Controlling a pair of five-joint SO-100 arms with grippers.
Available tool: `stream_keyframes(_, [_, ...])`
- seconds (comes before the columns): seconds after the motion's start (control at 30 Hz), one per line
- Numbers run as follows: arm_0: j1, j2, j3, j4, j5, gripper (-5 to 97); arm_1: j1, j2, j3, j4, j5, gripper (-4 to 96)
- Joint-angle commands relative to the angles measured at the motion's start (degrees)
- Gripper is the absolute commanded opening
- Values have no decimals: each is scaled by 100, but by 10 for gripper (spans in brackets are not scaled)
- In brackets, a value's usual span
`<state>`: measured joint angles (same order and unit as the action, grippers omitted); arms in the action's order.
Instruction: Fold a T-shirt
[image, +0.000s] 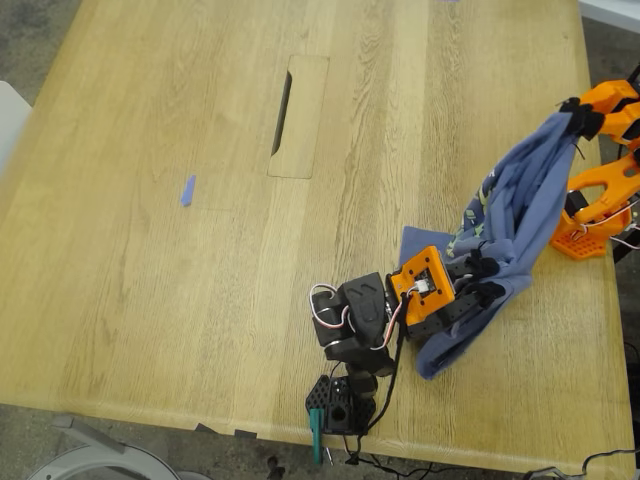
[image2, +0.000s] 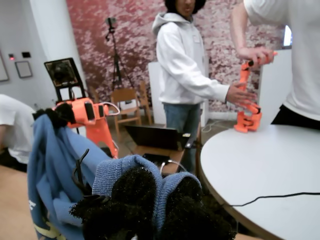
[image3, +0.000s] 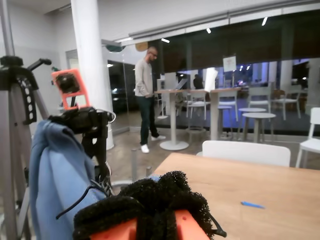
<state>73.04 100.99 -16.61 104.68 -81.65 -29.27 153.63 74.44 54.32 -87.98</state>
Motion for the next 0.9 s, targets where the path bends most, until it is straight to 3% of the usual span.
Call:
stream_keyframes(0.0, [18,545,53,97,-185,-2,-97,299,316,35,70,1])
stream_keyframes(0.2, [-229,2461,3270,-79,-650,-2,-220,782,1230,-167,149,1])
stream_keyframes(0.4, [-439,4078,6829,-2065,-861,-2,-167,1081,1705,-281,211,1])
stream_keyframes(0.87, [-1960,5520,10160,-3612,-967,-2,-53,1854,3612,-1063,360,1])
